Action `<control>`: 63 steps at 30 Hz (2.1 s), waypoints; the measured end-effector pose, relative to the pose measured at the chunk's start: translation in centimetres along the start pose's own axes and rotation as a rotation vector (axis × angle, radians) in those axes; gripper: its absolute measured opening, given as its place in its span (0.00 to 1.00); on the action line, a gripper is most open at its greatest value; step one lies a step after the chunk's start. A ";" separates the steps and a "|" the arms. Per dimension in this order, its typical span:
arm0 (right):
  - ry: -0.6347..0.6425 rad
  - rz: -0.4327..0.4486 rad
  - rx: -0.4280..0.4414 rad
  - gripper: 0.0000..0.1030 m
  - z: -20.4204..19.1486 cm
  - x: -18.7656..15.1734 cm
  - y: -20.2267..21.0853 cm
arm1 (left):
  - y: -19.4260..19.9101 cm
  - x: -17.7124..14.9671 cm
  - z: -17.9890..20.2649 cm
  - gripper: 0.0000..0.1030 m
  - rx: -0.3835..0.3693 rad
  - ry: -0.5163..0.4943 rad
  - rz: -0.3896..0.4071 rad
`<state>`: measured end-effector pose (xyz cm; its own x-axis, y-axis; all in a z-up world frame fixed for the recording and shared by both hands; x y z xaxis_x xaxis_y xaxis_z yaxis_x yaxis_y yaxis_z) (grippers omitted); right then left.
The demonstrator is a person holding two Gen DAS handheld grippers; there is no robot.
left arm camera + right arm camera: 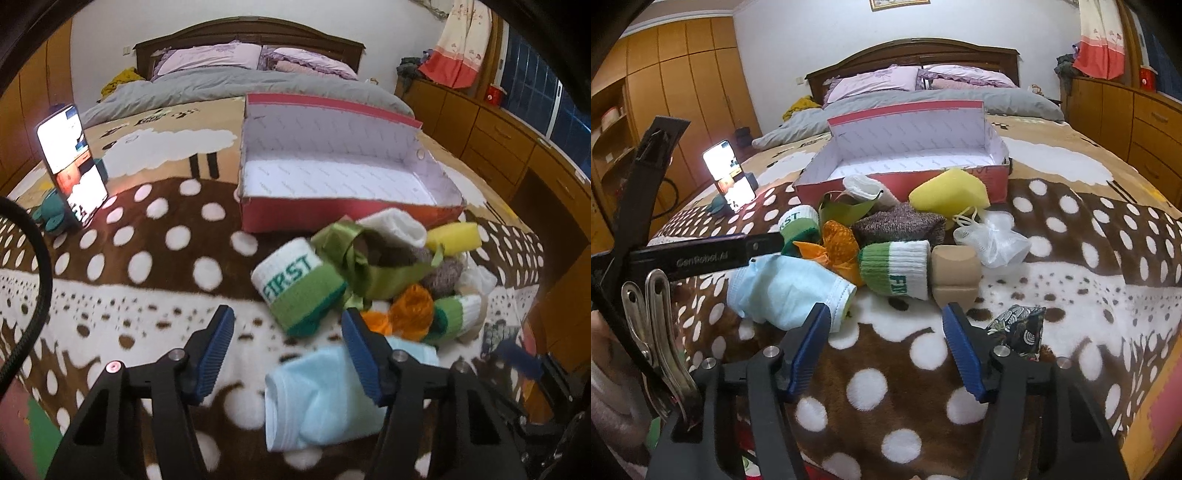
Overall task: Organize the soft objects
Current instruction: 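Grasp the 'FIRST' green-white sock with left gripper while right grasps another green-white sock, then carry both socks into the shoebox and open both grippers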
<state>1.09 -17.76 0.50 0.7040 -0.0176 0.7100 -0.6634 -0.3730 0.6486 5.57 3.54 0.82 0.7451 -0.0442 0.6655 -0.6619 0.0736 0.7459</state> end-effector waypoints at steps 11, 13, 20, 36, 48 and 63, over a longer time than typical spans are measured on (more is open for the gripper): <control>-0.015 -0.020 0.002 0.64 1.0 1.6 -1.2 | -3.8 1.0 -0.3 0.56 -0.057 0.024 -0.056; 0.004 -0.017 -0.013 0.64 0.7 1.8 -1.5 | -4.0 1.1 -0.3 0.56 -0.045 0.028 -0.053; 0.028 0.003 -0.022 0.64 0.2 2.1 -1.6 | -4.6 1.1 -0.4 0.56 -0.066 0.048 -0.047; 0.085 -0.005 -0.086 0.64 -0.4 2.3 -4.3 | -3.1 0.7 -1.6 0.36 -0.099 0.103 -0.011; 0.113 0.043 -0.065 0.25 -0.8 2.3 -3.9 | -0.7 1.0 -0.8 0.36 -0.103 0.072 0.043; 0.129 0.110 0.034 0.21 -1.6 2.8 0.3 | 2.2 2.0 -0.4 0.36 -0.090 0.066 0.115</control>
<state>2.44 -16.46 3.09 0.5876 0.0583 0.8070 -0.7244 -0.4064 0.5568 5.58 3.98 3.76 0.6708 0.0348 0.7408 -0.7351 0.1635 0.6580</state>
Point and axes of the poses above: each gripper's, at about its wrist camera, not at the fingertips, and y roughly against the way its jaws point, z to its right, x to its top, the point moved 1 cm from there along -y, roughly the way its jaws point, and after that the axes turned 6 degrees about -y, right-handed, at the moved point
